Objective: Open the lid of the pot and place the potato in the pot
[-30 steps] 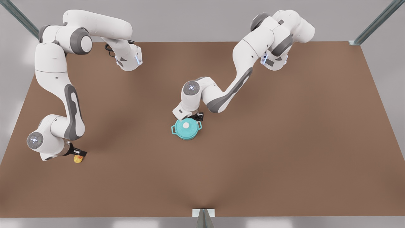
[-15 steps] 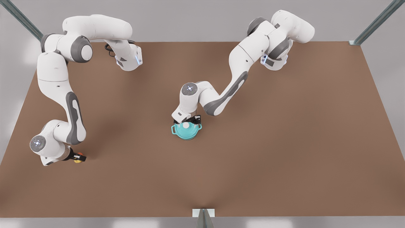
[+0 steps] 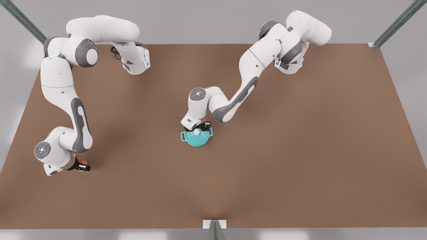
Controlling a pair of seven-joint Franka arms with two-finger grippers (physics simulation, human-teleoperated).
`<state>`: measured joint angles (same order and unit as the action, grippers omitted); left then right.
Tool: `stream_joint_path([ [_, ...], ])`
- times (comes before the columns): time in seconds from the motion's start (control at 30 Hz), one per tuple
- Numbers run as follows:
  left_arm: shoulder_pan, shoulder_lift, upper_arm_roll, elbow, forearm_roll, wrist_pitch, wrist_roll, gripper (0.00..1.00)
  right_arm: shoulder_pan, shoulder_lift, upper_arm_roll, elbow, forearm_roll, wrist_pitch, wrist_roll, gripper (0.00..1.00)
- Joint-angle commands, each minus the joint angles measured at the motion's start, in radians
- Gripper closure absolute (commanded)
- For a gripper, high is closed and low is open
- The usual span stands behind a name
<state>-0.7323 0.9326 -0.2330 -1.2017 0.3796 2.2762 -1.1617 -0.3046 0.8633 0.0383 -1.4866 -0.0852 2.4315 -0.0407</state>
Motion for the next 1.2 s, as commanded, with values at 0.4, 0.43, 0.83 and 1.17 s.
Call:
stream_joint_path([
  [0.4, 0.271, 0.026, 0.064, 0.016, -0.001, -0.02, 0.343, 0.57, -0.001, -0.017, 0.005, -0.026, 0.005, -0.006, -0.007, 0.23],
  [0.43, 0.278, 0.055, 0.07, 0.016, -0.001, 0.023, 0.346, 0.57, -0.001, -0.017, 0.005, -0.026, 0.005, -0.005, -0.007, 0.27],
  [0.83, 0.768, -0.704, 0.066, -0.3, -0.413, -0.731, 1.157, 0.0, 0.001, -0.052, 0.006, -0.027, 0.007, -0.058, -0.004, 0.46],
  [1.17, 0.863, -0.656, 0.069, -0.26, -0.519, -0.791, 1.156, 0.0, 0.213, -0.211, 0.02, 0.003, 0.058, -0.304, 0.404, 0.46],
])
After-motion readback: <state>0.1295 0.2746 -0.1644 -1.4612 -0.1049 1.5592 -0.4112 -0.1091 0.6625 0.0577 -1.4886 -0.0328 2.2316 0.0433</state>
